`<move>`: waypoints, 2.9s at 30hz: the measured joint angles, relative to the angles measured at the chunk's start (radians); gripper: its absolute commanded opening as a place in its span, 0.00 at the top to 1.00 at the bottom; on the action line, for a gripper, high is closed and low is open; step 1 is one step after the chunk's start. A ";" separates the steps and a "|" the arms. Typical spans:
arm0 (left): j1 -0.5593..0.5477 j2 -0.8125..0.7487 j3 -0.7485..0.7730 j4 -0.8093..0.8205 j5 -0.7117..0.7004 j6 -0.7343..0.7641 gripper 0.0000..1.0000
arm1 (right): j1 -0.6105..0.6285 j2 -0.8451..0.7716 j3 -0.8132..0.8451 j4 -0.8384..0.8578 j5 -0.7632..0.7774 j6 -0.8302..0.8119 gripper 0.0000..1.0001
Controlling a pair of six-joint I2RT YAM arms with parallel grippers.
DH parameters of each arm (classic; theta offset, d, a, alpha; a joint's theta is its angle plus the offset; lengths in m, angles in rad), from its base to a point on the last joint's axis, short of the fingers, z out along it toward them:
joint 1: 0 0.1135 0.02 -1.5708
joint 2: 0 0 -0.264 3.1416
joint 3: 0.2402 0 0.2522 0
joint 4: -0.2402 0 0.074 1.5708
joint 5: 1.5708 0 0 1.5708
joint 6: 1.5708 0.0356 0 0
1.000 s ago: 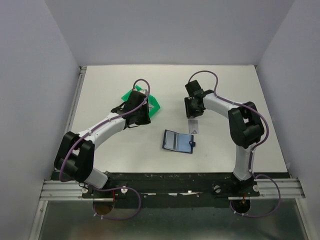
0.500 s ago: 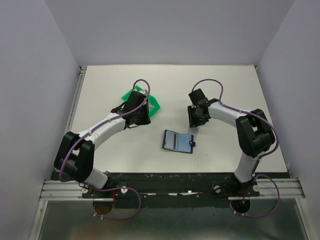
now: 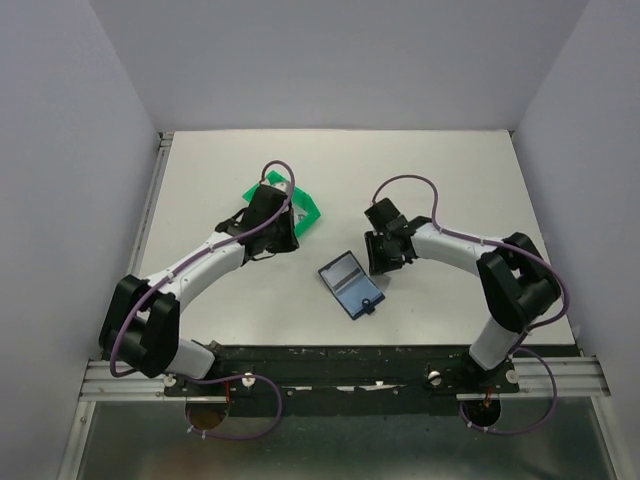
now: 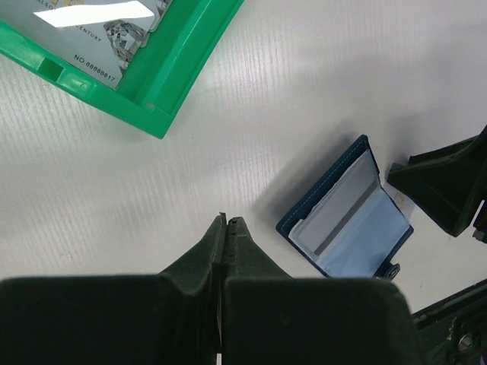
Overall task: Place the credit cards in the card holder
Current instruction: Move the credit card to the corner of the board.
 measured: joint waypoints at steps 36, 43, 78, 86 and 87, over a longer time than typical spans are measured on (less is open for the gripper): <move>0.000 -0.111 -0.055 -0.054 -0.009 -0.001 0.98 | 0.416 -0.206 -0.220 -0.053 -0.054 0.320 0.59; 0.000 -0.111 -0.067 -0.057 -0.010 -0.012 0.98 | 0.423 -0.279 -0.240 -0.131 0.056 0.286 0.61; 0.001 -0.122 -0.092 -0.056 -0.010 -0.019 0.98 | 0.346 -0.182 -0.240 0.176 -0.177 0.017 0.64; 0.001 -0.122 -0.095 -0.055 -0.010 -0.019 0.98 | 0.381 -0.194 -0.271 0.192 -0.278 0.015 0.65; 0.001 -0.123 -0.098 -0.055 -0.010 -0.019 0.98 | 0.386 -0.195 -0.273 0.192 -0.286 0.015 0.65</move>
